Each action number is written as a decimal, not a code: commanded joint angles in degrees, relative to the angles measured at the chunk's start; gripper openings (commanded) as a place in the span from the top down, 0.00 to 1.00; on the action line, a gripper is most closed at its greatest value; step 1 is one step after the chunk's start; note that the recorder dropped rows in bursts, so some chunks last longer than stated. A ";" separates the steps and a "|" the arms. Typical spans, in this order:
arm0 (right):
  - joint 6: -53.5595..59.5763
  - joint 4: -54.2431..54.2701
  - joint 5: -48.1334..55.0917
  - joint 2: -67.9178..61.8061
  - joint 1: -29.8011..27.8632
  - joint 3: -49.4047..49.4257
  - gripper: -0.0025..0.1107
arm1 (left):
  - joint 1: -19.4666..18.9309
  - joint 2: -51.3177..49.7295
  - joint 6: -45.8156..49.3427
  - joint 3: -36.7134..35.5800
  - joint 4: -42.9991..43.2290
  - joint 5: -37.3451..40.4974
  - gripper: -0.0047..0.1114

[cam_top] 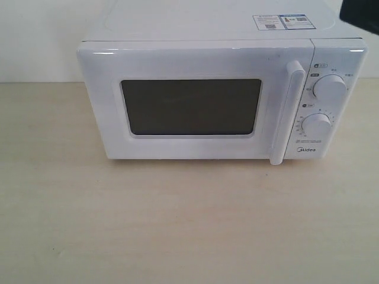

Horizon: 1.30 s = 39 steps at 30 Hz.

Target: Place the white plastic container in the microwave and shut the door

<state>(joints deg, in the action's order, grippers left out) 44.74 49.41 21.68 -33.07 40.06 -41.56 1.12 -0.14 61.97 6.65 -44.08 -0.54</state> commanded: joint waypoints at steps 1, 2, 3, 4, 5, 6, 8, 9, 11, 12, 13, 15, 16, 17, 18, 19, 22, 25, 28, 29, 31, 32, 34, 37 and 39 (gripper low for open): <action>0.11 -0.23 0.08 0.40 -0.11 -0.08 0.98 | -0.26 0.14 -2.02 -0.24 -0.43 -2.02 0.92; 0.11 -0.23 0.08 0.40 -0.11 -0.08 0.98 | -0.26 0.14 -2.66 -0.24 -0.43 -2.02 0.92; 0.11 -0.23 0.08 0.40 -0.11 -0.08 0.98 | -0.26 0.14 -2.86 -0.24 -0.43 -2.02 0.92; 0.11 -0.23 0.08 0.40 -0.11 -0.08 0.98 | -0.26 0.14 -2.86 -0.38 -0.43 -2.54 0.92; 0.11 -0.23 0.08 0.40 -0.11 -0.08 0.98 | -0.26 0.14 -3.56 -0.62 0.20 -2.64 0.92; 0.11 -0.23 0.08 0.40 -0.11 -0.08 0.98 | -0.26 0.14 -5.36 -0.93 2.16 -2.69 0.92; 0.11 -0.23 0.08 0.40 -0.11 -0.08 0.98 | -0.26 0.14 -13.84 -1.42 10.35 -3.20 0.92; 0.11 -0.23 0.08 0.40 -0.11 -0.08 0.98 | -0.41 0.14 -19.34 -1.81 16.05 -3.52 0.92; 0.11 -0.23 0.08 0.40 -0.11 -0.08 0.98 | -0.56 0.14 -30.11 -2.91 25.60 -4.66 0.92; 0.11 -0.23 0.08 0.40 -0.11 -0.08 0.98 | -0.56 0.14 -35.95 -3.73 30.45 -5.20 0.92; 0.11 -0.23 0.08 0.40 -0.11 -0.08 0.98 | -0.56 0.14 -40.75 -4.57 34.20 -5.20 0.92; 0.11 -0.23 0.08 0.40 -0.11 -0.08 0.98 | -0.56 0.14 -47.40 -6.40 38.54 -5.20 0.92; 0.11 -0.23 0.08 0.40 -0.11 -0.08 0.98 | -0.56 0.14 -49.39 -6.65 39.41 -5.08 0.92; 0.11 -0.23 0.08 0.40 -0.11 -0.08 0.98 | -0.56 0.14 -50.59 -6.65 39.54 -5.08 0.92; 0.11 -0.23 0.08 0.40 -0.11 -0.08 0.98 | -0.56 0.14 -51.41 -6.65 40.28 -2.82 0.92; 0.11 -0.23 0.08 0.40 -0.11 -0.08 0.98 | -0.56 0.14 -51.99 -6.65 41.23 -1.15 0.92; 0.11 -0.23 0.08 0.40 -0.11 -0.08 0.98 | -0.56 0.14 -55.03 -6.65 43.61 0.86 0.92; 0.11 -0.23 0.08 0.40 -0.11 -0.08 0.98 | -0.56 0.14 -55.81 -6.65 44.08 5.27 0.92; 0.11 -0.23 0.08 0.40 -0.11 -0.08 0.98 | -0.56 0.14 -55.93 -6.65 45.41 12.15 0.92; 0.11 -0.23 0.08 0.40 -0.11 -0.08 0.98 | -0.56 0.14 -55.93 -6.65 45.41 14.08 0.92; 0.11 -0.23 0.08 0.40 -0.11 -0.08 0.98 | -0.56 0.14 -57.06 -6.65 45.41 15.07 0.92; 0.11 -0.23 0.08 0.40 -0.11 -0.08 0.98 | -0.56 0.14 -57.76 -6.65 45.41 15.07 0.92; 0.11 -0.23 0.08 0.40 -0.11 -0.08 0.98 | -0.56 0.14 -59.34 -6.65 45.41 15.07 0.92; 0.11 -0.23 0.08 0.40 -0.11 -0.08 0.98 | -0.56 0.14 -61.04 -6.65 45.41 15.17 0.92; 0.11 -0.23 0.08 0.40 -0.11 -0.08 0.98 | -0.56 0.14 -63.72 -6.65 44.90 15.17 0.92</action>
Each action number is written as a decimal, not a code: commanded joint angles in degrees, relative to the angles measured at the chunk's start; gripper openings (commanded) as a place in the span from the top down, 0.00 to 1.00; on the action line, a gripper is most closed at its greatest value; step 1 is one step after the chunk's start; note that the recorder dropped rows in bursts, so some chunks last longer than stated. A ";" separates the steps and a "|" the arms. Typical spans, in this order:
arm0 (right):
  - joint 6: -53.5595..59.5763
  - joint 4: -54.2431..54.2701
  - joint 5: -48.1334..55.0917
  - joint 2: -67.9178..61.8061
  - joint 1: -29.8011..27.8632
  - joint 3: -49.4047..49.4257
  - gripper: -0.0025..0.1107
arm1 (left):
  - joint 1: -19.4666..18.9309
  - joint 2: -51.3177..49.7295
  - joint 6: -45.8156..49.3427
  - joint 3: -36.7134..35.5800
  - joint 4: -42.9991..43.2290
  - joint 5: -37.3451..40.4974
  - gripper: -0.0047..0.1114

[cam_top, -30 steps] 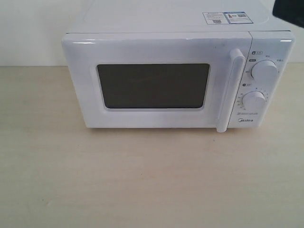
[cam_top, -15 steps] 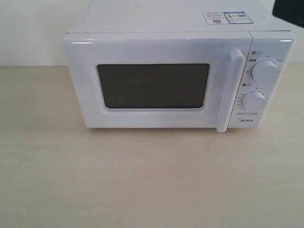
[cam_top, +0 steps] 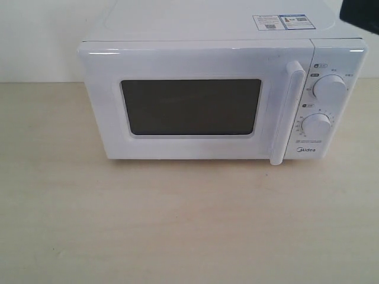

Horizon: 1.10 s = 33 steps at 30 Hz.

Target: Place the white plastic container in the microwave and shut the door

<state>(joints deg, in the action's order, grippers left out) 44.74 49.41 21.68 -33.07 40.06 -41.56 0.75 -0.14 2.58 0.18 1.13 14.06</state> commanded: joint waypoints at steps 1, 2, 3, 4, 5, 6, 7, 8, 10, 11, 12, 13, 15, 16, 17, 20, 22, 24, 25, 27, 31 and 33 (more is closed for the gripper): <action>0.11 -0.23 0.08 0.40 -0.11 -0.08 0.98 | -0.19 0.14 -5.92 -0.18 -0.61 1.04 0.92; 0.11 -0.23 0.08 0.40 -0.11 -0.08 0.98 | -0.19 0.14 -7.14 -0.18 -0.68 2.04 0.92; 0.11 -0.23 0.08 0.40 -0.11 -0.08 0.98 | -0.19 0.14 -7.80 -0.18 -0.68 3.30 0.92; 0.11 -0.23 0.08 0.40 -0.11 -0.08 0.98 | -0.19 0.14 -8.06 -0.18 -0.68 3.31 0.92; 0.11 -0.23 0.08 0.40 -0.11 -0.08 0.98 | -0.19 0.14 -7.99 -0.18 -0.68 3.17 0.92; 0.11 -0.23 0.08 0.40 -0.11 -0.08 0.98 | -0.19 0.14 -7.99 -0.18 -0.68 3.17 0.92; 0.11 -0.23 0.08 0.40 -0.11 -0.08 0.98 | -0.19 0.14 -7.84 -0.18 -0.68 3.16 0.92; 0.11 -0.23 0.08 0.40 -0.11 -0.08 0.98 | -0.19 0.14 -7.77 -0.18 -0.45 3.16 0.92; 0.11 -0.23 0.08 0.40 -0.11 -0.08 0.98 | -0.19 0.14 -7.77 -0.18 -0.45 3.16 0.92; 0.11 -0.23 0.08 0.40 -0.11 -0.08 0.98 | -0.19 0.14 -7.77 -0.18 -0.45 3.16 0.92; 0.11 -0.23 0.08 0.40 -0.11 -0.08 0.98 | -0.19 0.14 -7.87 -0.18 -0.45 3.16 0.92; 0.11 -0.23 0.08 0.40 -0.11 -0.08 0.98 | -0.19 0.14 -7.87 -0.18 -0.45 3.16 0.92; 0.11 -0.23 0.08 0.40 -0.11 -0.08 0.98 | -0.19 0.14 -7.56 -0.18 -0.45 3.16 0.92; 0.11 -0.23 0.08 0.40 -0.11 -0.08 0.98 | -0.19 0.14 -7.56 -0.18 -0.45 3.16 0.92; 0.11 -0.23 0.08 0.40 -0.11 -0.08 0.98 | -0.19 0.14 -7.56 -0.18 -0.45 3.16 0.92; 0.11 -0.23 0.08 0.40 -0.11 -0.08 0.98 | -0.19 0.14 -7.27 -0.18 -0.45 3.16 0.92; 0.11 -0.23 0.08 0.40 -0.11 -0.08 0.98 | -0.19 0.14 -7.27 -0.18 -0.45 3.16 0.92; 0.11 -0.23 0.08 0.40 -0.11 -0.08 0.98 | -0.19 0.14 -7.27 -0.18 -0.45 3.16 0.92; 0.11 -0.23 0.08 0.40 -0.11 -0.08 0.98 | -0.19 0.14 -7.27 -0.18 -0.45 3.16 0.92; 0.11 -0.23 0.08 0.40 -0.11 -0.08 0.98 | -0.19 0.14 -7.27 -0.18 -0.45 3.16 0.92; 0.11 -0.23 0.08 0.40 -0.11 -0.08 0.98 | -0.19 0.14 -7.27 -0.18 -0.45 3.16 0.92; 0.11 -0.23 0.08 0.40 -0.11 -0.08 0.98 | -0.19 0.14 -7.27 -0.18 -0.45 3.16 0.92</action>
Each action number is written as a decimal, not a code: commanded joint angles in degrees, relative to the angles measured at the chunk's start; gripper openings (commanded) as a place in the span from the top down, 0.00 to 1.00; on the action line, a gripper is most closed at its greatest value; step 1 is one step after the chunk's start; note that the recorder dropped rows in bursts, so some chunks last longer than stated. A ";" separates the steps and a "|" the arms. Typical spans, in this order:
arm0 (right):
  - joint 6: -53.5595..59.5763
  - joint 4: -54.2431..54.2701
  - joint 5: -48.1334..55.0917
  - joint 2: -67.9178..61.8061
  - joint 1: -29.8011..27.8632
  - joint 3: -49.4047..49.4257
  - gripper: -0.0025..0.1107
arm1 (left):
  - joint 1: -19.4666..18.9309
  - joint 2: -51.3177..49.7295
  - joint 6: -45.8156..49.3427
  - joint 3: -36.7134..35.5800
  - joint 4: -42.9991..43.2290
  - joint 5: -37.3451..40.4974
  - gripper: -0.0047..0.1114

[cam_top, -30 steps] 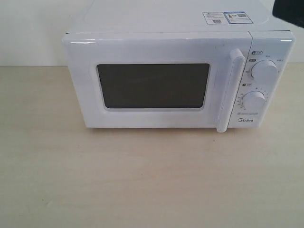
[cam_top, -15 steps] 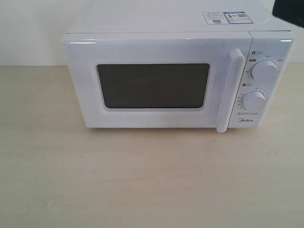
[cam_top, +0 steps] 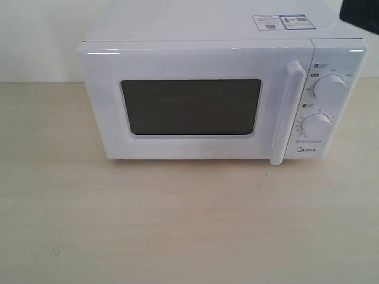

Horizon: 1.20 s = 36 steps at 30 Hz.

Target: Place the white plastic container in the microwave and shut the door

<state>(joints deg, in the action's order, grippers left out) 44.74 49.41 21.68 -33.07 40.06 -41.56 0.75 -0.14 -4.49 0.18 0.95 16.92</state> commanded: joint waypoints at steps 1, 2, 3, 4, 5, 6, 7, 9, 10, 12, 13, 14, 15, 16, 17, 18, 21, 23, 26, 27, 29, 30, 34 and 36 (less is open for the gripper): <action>0.11 -0.23 0.08 0.40 -0.11 -0.08 0.98 | -0.19 0.14 -0.20 -0.18 -0.27 0.30 0.92; 0.11 -0.23 0.08 0.40 -0.11 -0.08 0.98 | -0.19 0.14 -0.20 -0.18 -0.27 0.30 0.92; 0.11 -0.23 0.32 0.40 -0.11 -0.08 0.98 | -0.19 0.14 -0.19 -0.18 -0.27 0.42 0.92; 0.11 -0.23 0.65 0.40 -0.11 -0.08 0.98 | -0.19 0.14 -0.19 -0.18 -0.27 0.42 0.92; 0.11 -0.23 1.07 0.40 -0.11 -0.08 0.98 | -0.19 0.14 -0.19 -0.18 -0.27 0.42 0.92; 0.11 -0.23 1.15 0.40 -0.11 -0.08 0.98 | -0.19 0.14 -0.19 -0.18 -0.27 0.42 0.92; 0.11 -0.23 1.15 0.40 -0.11 -0.08 0.98 | -0.19 0.14 -0.19 -0.18 -0.27 0.42 0.92; 0.11 -0.23 1.15 0.40 -0.11 -0.08 0.98 | -0.19 0.14 -0.19 -0.18 -0.27 0.42 0.92; 0.21 -0.23 1.09 0.40 -0.11 -0.08 0.98 | -0.19 0.14 -0.19 -0.18 -0.27 0.42 0.92; 1.42 -1.21 0.84 0.40 -0.11 -0.08 0.98 | -0.19 0.14 -0.19 -0.18 -0.27 0.42 0.92; 1.76 -1.47 0.70 0.40 -0.11 -0.08 0.98 | -0.19 0.14 -0.19 -0.18 -0.27 0.42 0.92; 2.03 -1.47 0.57 0.40 -0.11 -0.08 0.98 | -0.19 0.14 -0.19 -0.18 -0.27 0.42 0.92; 2.00 -1.37 0.57 0.40 -0.11 -0.08 0.98 | -0.19 0.14 -0.19 -0.18 -0.27 0.42 0.92; 2.00 -1.37 0.57 0.40 -0.11 -0.08 0.98 | -0.19 0.14 -0.19 -0.18 -0.27 0.42 0.92; 2.00 -1.37 0.57 0.40 -0.11 -0.08 0.98 | -0.19 0.14 -0.19 -0.18 -0.27 0.42 0.92; 2.00 -1.37 0.57 0.40 -0.11 -0.08 0.98 | -0.19 0.14 -0.19 -0.18 -0.27 0.42 0.92; 1.80 -1.36 0.57 0.40 -0.11 -0.08 0.98 | -0.19 0.14 -0.19 -0.18 -0.27 0.42 0.92; 2.87 -1.36 0.11 0.40 -0.11 -0.08 0.98 | -0.19 0.14 -0.19 -0.18 -0.27 0.42 0.92; 6.51 -2.41 -1.87 0.40 -2.52 -0.08 0.98 | -0.19 0.14 -0.19 -0.18 -0.27 0.42 0.92; 6.50 -2.41 -1.75 0.40 -4.17 -0.08 0.98 | -0.19 0.14 -0.19 -0.18 -0.27 0.42 0.92; 5.95 -2.18 -0.89 0.40 -8.04 -0.08 0.98 | -0.19 0.14 -0.19 -0.18 -0.27 0.42 0.92; 5.23 -2.04 0.21 0.40 -10.75 -0.08 0.98 | -0.19 0.14 -0.19 -0.18 -0.27 0.42 0.92; 1.54 -2.04 5.14 0.40 -23.29 0.08 0.98 | -0.19 0.14 -0.19 -0.18 -0.27 0.30 0.92; 0.75 -1.33 5.08 0.40 -29.76 1.06 0.98 | -0.19 0.14 -0.19 -0.18 -0.27 0.18 0.92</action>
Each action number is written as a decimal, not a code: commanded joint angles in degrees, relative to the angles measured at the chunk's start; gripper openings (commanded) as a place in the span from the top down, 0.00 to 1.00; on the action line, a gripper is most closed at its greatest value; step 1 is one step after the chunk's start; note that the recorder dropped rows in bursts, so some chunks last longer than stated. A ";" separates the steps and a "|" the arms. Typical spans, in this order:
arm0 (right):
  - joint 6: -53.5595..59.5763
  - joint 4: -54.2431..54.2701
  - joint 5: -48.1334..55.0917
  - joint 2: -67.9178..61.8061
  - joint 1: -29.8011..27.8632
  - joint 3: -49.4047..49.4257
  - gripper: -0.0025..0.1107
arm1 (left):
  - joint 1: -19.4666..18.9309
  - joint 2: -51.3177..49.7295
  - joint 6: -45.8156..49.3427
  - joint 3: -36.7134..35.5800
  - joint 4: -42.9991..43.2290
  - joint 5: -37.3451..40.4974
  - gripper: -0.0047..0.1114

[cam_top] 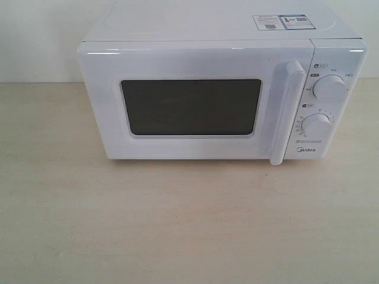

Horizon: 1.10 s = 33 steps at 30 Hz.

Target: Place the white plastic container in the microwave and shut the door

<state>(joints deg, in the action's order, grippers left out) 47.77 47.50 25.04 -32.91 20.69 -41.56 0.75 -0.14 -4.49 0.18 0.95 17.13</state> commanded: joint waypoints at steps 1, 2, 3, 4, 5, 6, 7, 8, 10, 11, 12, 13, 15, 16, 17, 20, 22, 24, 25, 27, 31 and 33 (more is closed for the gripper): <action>-2.53 0.58 1.55 0.36 -13.44 1.79 0.98 | -0.19 0.14 -0.19 -0.18 -0.27 -0.04 0.92; -2.53 0.58 1.43 0.66 -15.65 2.45 0.98 | -0.19 0.14 -0.19 -0.18 -0.27 -0.04 0.92; -2.77 0.58 1.16 1.06 -18.15 3.37 0.98 | -0.19 0.14 -0.19 -0.18 -0.27 -0.04 0.92; -2.90 0.58 1.06 1.58 -20.26 4.36 0.98 | -0.19 0.14 -0.19 -0.18 -0.27 -0.04 0.92; -2.90 0.58 0.63 2.04 -22.01 5.46 0.98 | -0.19 0.14 -0.19 -0.18 -0.27 -0.04 0.92; -2.90 0.58 0.21 2.44 -23.25 6.42 0.98 | -0.19 0.14 -0.19 -0.18 -0.27 -0.04 0.92; -2.74 0.58 -0.57 2.78 -24.56 7.72 0.98 | -0.19 0.14 -0.19 -0.18 -0.27 -0.04 0.92; -2.74 0.58 -1.69 3.15 -25.72 9.06 0.98 | -0.19 0.14 -0.19 -0.18 -0.27 -0.04 0.92; -2.74 0.58 -5.51 4.40 -27.64 12.13 0.98 | -0.19 0.14 -0.19 -0.18 -0.27 -0.04 0.92; -2.74 0.58 -7.53 5.30 -28.40 13.72 0.98 | -0.19 0.14 -0.19 -0.18 -0.27 -0.04 0.92; -2.74 0.58 -9.37 6.18 -28.78 15.05 0.98 | -0.19 0.14 -0.19 -0.18 -0.27 -0.04 0.92; -2.74 0.58 -12.01 7.43 -28.78 16.83 0.98 | -0.19 0.14 -0.19 -0.18 -0.27 -0.04 0.92; -2.74 0.58 -16.38 10.42 -28.78 20.10 0.98 | -0.19 0.14 -0.19 -0.18 -0.27 -0.04 0.92; -2.74 0.58 -18.50 12.72 -28.78 22.25 0.98 | -0.19 0.14 -0.19 -0.18 -0.27 -0.04 0.92; -2.74 0.58 -19.43 14.33 -28.66 23.61 0.98 | -0.19 0.14 -0.19 -0.18 -0.27 -0.04 0.92; -2.74 0.58 -20.75 20.80 -28.66 28.03 0.98 | -0.19 0.14 -0.19 -0.18 -0.27 -0.04 0.92; -2.74 0.58 -20.49 25.63 -28.66 30.76 0.98 | -0.19 0.14 -0.19 -0.18 -0.27 -0.04 0.92; -2.74 0.58 -20.37 29.63 -27.83 33.33 0.98 | -0.19 0.14 -0.19 -0.18 -0.27 -0.04 0.92; -2.74 0.58 -20.47 31.57 -26.84 34.46 0.98 | -0.19 0.14 -0.19 -0.18 -0.27 -0.04 0.92; -2.74 0.58 -21.01 32.91 -24.42 36.31 0.98 | -0.19 0.14 -0.19 -0.18 -0.27 -0.04 0.92; -2.64 0.58 -23.26 32.91 -19.05 39.20 0.98 | -0.19 0.14 -0.19 -0.18 -0.27 0.36 0.92; -2.48 0.58 -23.94 32.91 -17.21 39.82 0.98 | -0.19 0.14 -0.19 -0.18 -0.27 0.36 0.92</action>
<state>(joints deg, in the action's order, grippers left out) 44.94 48.14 2.69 -0.35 1.51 -2.65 0.75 -0.14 -4.49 0.18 0.95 17.48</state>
